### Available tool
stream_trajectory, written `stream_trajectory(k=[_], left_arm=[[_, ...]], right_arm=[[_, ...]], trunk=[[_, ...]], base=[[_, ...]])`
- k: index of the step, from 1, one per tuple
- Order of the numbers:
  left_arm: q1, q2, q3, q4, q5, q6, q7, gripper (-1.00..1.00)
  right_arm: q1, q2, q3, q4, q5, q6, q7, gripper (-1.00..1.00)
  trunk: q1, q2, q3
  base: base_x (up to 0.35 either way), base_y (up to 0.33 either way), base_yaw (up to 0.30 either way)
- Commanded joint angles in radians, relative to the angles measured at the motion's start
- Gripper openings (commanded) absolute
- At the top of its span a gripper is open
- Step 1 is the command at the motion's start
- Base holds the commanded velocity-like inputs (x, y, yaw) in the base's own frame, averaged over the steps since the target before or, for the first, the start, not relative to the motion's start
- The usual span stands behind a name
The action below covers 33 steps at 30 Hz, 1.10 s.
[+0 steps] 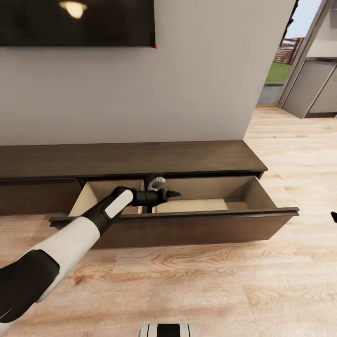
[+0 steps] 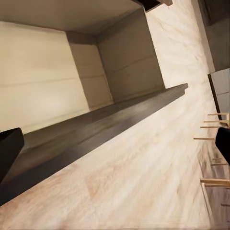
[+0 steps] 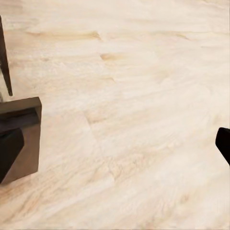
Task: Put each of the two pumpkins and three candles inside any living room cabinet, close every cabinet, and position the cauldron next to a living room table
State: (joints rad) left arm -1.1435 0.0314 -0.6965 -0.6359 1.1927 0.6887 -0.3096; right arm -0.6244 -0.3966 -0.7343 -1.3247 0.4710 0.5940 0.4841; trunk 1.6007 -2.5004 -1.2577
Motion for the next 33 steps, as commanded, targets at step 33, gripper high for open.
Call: stream_trajectory(k=[33], left_arm=[[-0.001,-0.011,-0.020,-0.096,0.010,-0.005,-0.002,1.00]], right_arm=[[0.000,-0.010,0.002,-0.082,0.003,0.091,0.323,1.00]], trunk=[[-0.064,0.116,0.058]], base=[[0.000,0.000,0.000]])
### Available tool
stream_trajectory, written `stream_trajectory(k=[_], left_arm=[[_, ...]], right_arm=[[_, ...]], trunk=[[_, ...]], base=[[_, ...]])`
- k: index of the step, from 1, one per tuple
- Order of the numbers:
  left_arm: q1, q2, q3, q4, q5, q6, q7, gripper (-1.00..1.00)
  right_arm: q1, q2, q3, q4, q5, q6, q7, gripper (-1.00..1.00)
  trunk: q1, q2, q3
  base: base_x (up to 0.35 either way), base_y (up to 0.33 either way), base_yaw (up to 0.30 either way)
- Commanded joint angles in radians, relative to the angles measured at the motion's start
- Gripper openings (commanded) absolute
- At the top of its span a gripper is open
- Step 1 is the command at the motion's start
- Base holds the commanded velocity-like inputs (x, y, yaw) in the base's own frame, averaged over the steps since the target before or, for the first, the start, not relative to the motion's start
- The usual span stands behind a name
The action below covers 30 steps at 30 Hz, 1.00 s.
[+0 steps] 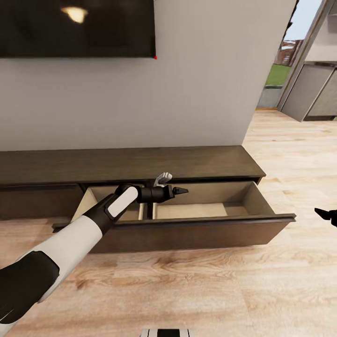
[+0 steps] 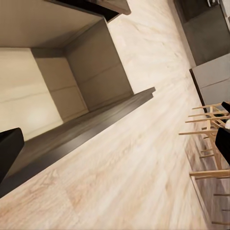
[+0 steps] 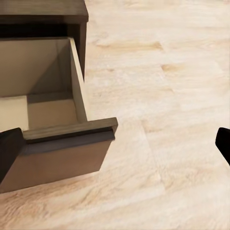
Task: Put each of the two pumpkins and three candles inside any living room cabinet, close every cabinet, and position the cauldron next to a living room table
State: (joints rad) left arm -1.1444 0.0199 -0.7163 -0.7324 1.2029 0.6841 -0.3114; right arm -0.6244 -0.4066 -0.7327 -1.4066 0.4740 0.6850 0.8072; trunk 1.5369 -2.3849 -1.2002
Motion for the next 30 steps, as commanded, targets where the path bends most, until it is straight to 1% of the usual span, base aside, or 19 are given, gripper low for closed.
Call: stream_trajectory(k=[1,3,4,7,8,9,10,11,13,15,16,19,20,21,22,24,25,30], left_arm=[[0.000,0.000,0.000,0.001,-0.001,0.000,0.000,1.00],[0.000,0.000,0.000,0.004,-0.001,0.000,0.000,1.00],[0.000,0.000,0.000,0.005,-0.002,0.001,0.000,1.00],[0.000,0.000,-0.001,0.006,-0.003,0.005,0.000,1.00],[0.000,0.000,-0.001,0.007,-0.005,0.005,0.000,1.00],[0.000,0.000,-0.001,0.007,-0.006,0.006,0.000,1.00],[0.000,-0.002,0.000,0.005,-0.006,0.007,0.000,1.00],[-0.001,-0.003,0.000,0.004,-0.006,0.007,0.000,1.00],[-0.001,-0.021,0.000,0.005,-0.008,0.007,0.001,1.00],[-0.001,-0.036,-0.001,0.007,-0.008,0.008,0.009,1.00],[-0.001,-0.043,-0.001,0.006,-0.008,0.008,0.021,1.00],[-0.001,-0.066,-0.001,0.003,-0.005,0.008,0.081,1.00],[-0.001,-0.069,-0.001,0.003,-0.005,0.008,0.090,1.00],[-0.001,-0.076,-0.002,0.001,-0.003,0.008,0.116,1.00],[-0.001,-0.079,-0.002,0.000,-0.002,0.008,0.133,1.00],[-0.001,-0.080,-0.002,0.000,-0.001,0.008,0.143,1.00],[-0.001,-0.080,-0.002,0.000,-0.001,0.009,0.145,1.00],[-0.001,-0.083,-0.002,-0.002,-0.001,0.010,0.151,1.00]], right_arm=[[0.000,0.002,0.000,0.000,0.001,-0.001,0.001,1.00],[0.000,0.006,0.000,0.004,0.001,-0.003,-0.001,1.00],[0.000,0.019,0.001,0.013,0.001,-0.005,-0.002,1.00],[0.000,0.069,0.000,0.033,0.001,-0.041,-0.004,1.00],[0.000,0.089,-0.001,0.035,0.002,-0.069,-0.003,1.00],[0.000,0.105,-0.001,0.038,0.002,-0.092,-0.001,1.00],[0.000,0.116,-0.002,0.040,0.001,-0.102,-0.001,1.00],[0.000,0.121,-0.002,0.040,0.001,-0.105,-0.001,1.00],[0.000,0.141,-0.002,0.040,0.001,-0.113,0.000,1.00],[0.000,0.156,-0.002,0.039,0.001,-0.117,0.001,1.00],[0.000,0.162,-0.002,0.039,0.001,-0.117,0.002,1.00],[0.006,0.177,-0.001,0.043,0.001,-0.119,0.003,1.00],[0.007,0.178,-0.001,0.043,0.001,-0.119,0.004,1.00],[0.009,0.184,-0.001,0.042,0.001,-0.119,0.006,1.00],[0.010,0.193,-0.001,0.040,0.000,-0.119,0.010,1.00],[0.011,0.206,-0.001,0.037,0.000,-0.120,0.016,1.00],[0.012,0.209,-0.001,0.037,0.000,-0.120,0.016,1.00],[0.013,0.252,-0.001,0.039,0.001,-0.120,0.019,1.00]], trunk=[[-0.004,0.007,0.003],[-0.012,0.021,0.009],[-0.015,0.028,0.013],[-0.027,0.049,0.022],[-0.031,0.056,0.025],[-0.035,0.063,0.028],[-0.038,0.070,0.031],[-0.042,0.077,0.035],[-0.050,0.091,0.041],[-0.058,0.105,0.047],[-0.061,0.112,0.050],[-0.073,0.133,0.060],[-0.077,0.140,0.063],[-0.081,0.147,0.066],[-0.084,0.154,0.069],[-0.092,0.168,0.075],[-0.096,0.175,0.078],[-0.115,0.210,0.094]], base=[[0.000,0.000,0.000],[0.000,0.000,0.000],[0.000,0.000,0.000],[0.000,0.000,0.000],[0.000,0.000,0.000],[0.000,0.000,0.000],[0.000,0.000,0.000],[0.000,0.000,0.000],[0.000,0.000,0.000],[0.000,0.000,0.000],[0.000,0.000,0.000],[0.000,0.000,0.000],[0.000,0.000,0.000],[0.000,0.000,0.000],[0.000,0.000,0.000],[0.000,0.000,0.000],[0.000,0.000,0.000],[0.000,0.000,0.000]])
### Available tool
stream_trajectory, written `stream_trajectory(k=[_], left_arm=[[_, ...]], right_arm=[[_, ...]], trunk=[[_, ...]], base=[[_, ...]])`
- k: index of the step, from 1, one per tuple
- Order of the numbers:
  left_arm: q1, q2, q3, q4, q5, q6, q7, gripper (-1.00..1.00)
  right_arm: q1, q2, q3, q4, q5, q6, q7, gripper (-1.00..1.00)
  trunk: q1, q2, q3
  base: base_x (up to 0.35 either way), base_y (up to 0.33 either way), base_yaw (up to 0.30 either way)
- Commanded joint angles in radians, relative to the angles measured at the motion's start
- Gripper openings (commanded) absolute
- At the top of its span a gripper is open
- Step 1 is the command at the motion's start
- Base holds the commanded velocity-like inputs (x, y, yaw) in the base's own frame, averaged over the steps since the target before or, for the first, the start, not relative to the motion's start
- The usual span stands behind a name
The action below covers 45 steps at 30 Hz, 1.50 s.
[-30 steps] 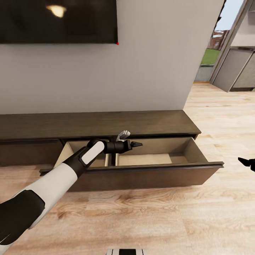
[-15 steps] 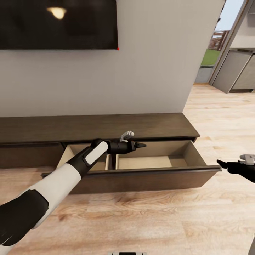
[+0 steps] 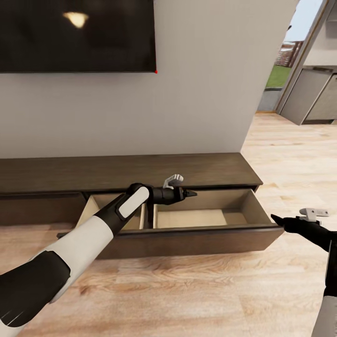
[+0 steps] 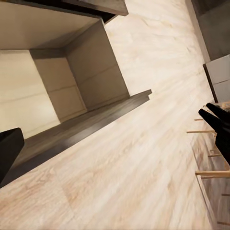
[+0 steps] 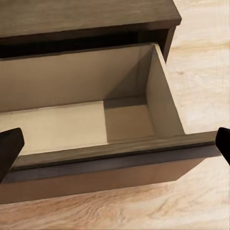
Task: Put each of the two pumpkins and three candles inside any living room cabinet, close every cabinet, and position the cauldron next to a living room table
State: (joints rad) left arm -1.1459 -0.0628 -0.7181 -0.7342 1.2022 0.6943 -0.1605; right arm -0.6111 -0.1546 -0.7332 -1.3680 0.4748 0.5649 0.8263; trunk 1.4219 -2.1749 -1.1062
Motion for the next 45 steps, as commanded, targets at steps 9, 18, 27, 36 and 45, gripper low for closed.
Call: stream_trajectory(k=[9,18,27,36,45], left_arm=[[0.003,0.015,-0.004,0.018,0.002,0.140,0.225,1.00],[0.003,0.051,-0.006,0.121,0.000,0.164,0.232,1.00],[0.002,0.054,-0.004,0.112,0.002,0.277,0.231,1.00],[0.018,0.063,-0.006,0.125,0.002,0.288,0.231,1.00],[0.118,0.063,-0.007,0.130,0.001,0.287,0.231,1.00]], right_arm=[[0.062,0.050,0.189,0.104,0.027,-0.001,-0.003,1.00],[0.068,0.049,0.253,0.184,0.039,0.000,-0.008,1.00],[0.068,0.049,0.256,0.190,0.054,0.000,-0.009,1.00],[0.068,0.048,0.282,0.256,0.057,0.000,-0.013,1.00],[0.068,0.050,0.309,0.337,0.084,0.000,-0.010,1.00]], trunk=[[-0.035,0.063,0.028],[-0.069,0.126,0.056],[-0.104,0.189,0.085],[-0.138,0.252,0.113],[-0.173,0.315,0.141]], base=[[0.000,0.000,0.000],[0.000,0.000,0.000],[-0.134,0.000,0.000],[-0.322,0.000,0.000],[-0.188,0.000,0.000]])
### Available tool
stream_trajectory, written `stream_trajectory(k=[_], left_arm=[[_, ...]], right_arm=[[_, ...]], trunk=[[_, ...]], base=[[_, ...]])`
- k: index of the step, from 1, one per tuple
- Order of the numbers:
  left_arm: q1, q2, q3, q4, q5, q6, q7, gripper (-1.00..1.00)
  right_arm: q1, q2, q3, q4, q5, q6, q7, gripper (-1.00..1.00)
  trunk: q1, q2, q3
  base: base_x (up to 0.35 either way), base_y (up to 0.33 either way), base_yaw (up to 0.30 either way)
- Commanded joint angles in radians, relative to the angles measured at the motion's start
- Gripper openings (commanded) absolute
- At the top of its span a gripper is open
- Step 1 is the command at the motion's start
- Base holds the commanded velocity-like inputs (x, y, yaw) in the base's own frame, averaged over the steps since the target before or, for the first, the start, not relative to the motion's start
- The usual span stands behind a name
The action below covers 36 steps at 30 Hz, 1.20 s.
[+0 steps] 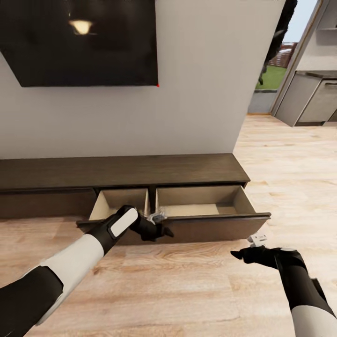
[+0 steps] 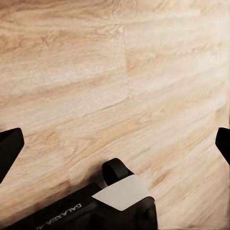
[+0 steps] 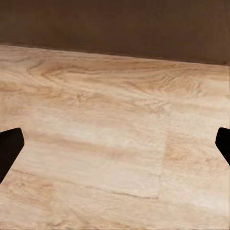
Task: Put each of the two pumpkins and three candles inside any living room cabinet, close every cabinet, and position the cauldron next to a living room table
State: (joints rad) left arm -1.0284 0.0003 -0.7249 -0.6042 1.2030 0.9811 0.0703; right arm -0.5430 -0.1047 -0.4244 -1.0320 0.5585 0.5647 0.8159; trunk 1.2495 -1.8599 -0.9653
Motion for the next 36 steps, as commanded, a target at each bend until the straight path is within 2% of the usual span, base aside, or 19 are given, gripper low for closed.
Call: stream_trajectory(k=[1,2,5,7,10,12,13,14,16,18,19,22,26,27,31,33,34,36], left_arm=[[0.016,-0.002,0.000,0.000,0.000,0.000,0.000,1.00],[0.033,-0.003,0.000,0.000,0.000,-0.001,0.000,1.00],[0.070,0.002,-0.002,0.003,-0.002,-0.001,0.000,1.00],[0.094,0.009,-0.002,0.004,-0.005,-0.001,0.001,1.00],[0.151,0.028,-0.003,0.011,-0.008,-0.004,0.002,1.00],[0.198,0.034,-0.004,0.047,-0.010,-0.011,0.002,1.00],[0.205,0.034,-0.004,0.059,-0.011,-0.012,0.002,1.00],[0.221,0.034,-0.006,0.108,-0.012,-0.018,0.002,1.00],[0.235,0.031,-0.016,0.167,-0.012,-0.036,0.002,1.00],[0.256,0.025,-0.041,0.250,-0.012,-0.096,0.002,1.00],[0.293,0.010,-0.092,0.353,-0.011,-0.225,0.002,1.00],[0.346,-0.001,-0.141,0.448,-0.011,-0.330,0.000,1.00],[0.431,0.000,-0.159,0.490,-0.012,-0.416,-0.002,1.00],[0.441,0.000,-0.160,0.492,-0.012,-0.434,-0.001,1.00],[0.517,0.000,-0.164,0.528,-0.013,-0.570,0.014,1.00],[0.536,-0.001,-0.164,0.557,-0.012,-0.608,0.019,1.00],[0.565,0.001,-0.163,0.602,-0.010,-0.686,0.022,1.00],[0.580,0.000,-0.163,0.620,-0.010,-0.733,0.023,1.00]], right_arm=[[0.000,0.000,0.025,0.015,0.002,0.000,0.000,1.00],[0.000,-0.001,0.066,0.030,0.002,0.001,0.000,1.00],[0.000,-0.002,0.105,0.075,0.002,0.002,-0.008,1.00],[0.000,-0.003,0.115,0.130,0.003,0.003,-0.026,1.00],[0.000,-0.006,0.123,0.258,0.010,0.000,-0.099,1.00],[0.000,-0.004,0.124,0.328,0.011,-0.005,-0.172,1.00],[0.000,-0.004,0.125,0.336,0.011,-0.006,-0.185,1.00],[0.000,-0.002,0.125,0.358,0.011,-0.009,-0.218,1.00],[0.000,-0.001,0.126,0.385,0.011,-0.011,-0.240,1.00],[0.000,-0.001,0.127,0.442,0.012,-0.022,-0.259,1.00],[0.000,-0.001,0.126,0.540,0.011,-0.085,-0.297,1.00],[0.000,0.000,0.125,0.673,0.009,-0.200,-0.399,1.00],[0.000,0.000,0.125,0.853,0.009,-0.336,-0.531,1.00],[0.000,0.000,0.125,0.873,0.009,-0.350,-0.541,1.00],[0.003,0.000,0.125,1.006,0.000,-0.462,-0.599,1.00],[0.018,0.000,0.125,1.036,-0.004,-0.505,-0.641,1.00],[0.058,0.002,0.125,1.054,-0.004,-0.555,-0.718,1.00],[0.079,0.010,0.125,1.056,-0.002,-0.582,-0.746,1.00]], trunk=[[-0.004,0.007,0.003],[-0.008,0.014,0.006],[-0.019,0.035,0.016],[-0.027,0.049,0.022],[-0.038,0.070,0.032],[-0.046,0.084,0.038],[-0.050,0.091,0.041],[-0.054,0.098,0.044],[-0.061,0.112,0.050],[-0.069,0.126,0.057],[-0.073,0.133,0.060],[-0.084,0.154,0.069],[-0.100,0.182,0.082],[-0.104,0.189,0.085],[-0.119,0.217,0.097],[-0.127,0.231,0.104],[-0.130,0.238,0.107],[-0.138,0.252,0.113]], base=[[-0.019,0.000,0.000],[-0.010,0.000,0.000],[-0.005,0.000,0.000],[-0.002,0.000,0.000],[0.000,0.000,0.000],[0.000,0.000,0.000],[0.000,0.000,0.000],[0.000,0.000,0.000],[0.000,0.000,0.000],[0.000,0.000,0.000],[0.000,0.000,0.000],[0.000,0.000,0.000],[0.000,0.000,0.000],[0.000,0.000,0.000],[0.000,0.000,0.000],[0.000,0.000,0.000],[0.000,0.000,0.000],[0.000,0.000,0.000]])
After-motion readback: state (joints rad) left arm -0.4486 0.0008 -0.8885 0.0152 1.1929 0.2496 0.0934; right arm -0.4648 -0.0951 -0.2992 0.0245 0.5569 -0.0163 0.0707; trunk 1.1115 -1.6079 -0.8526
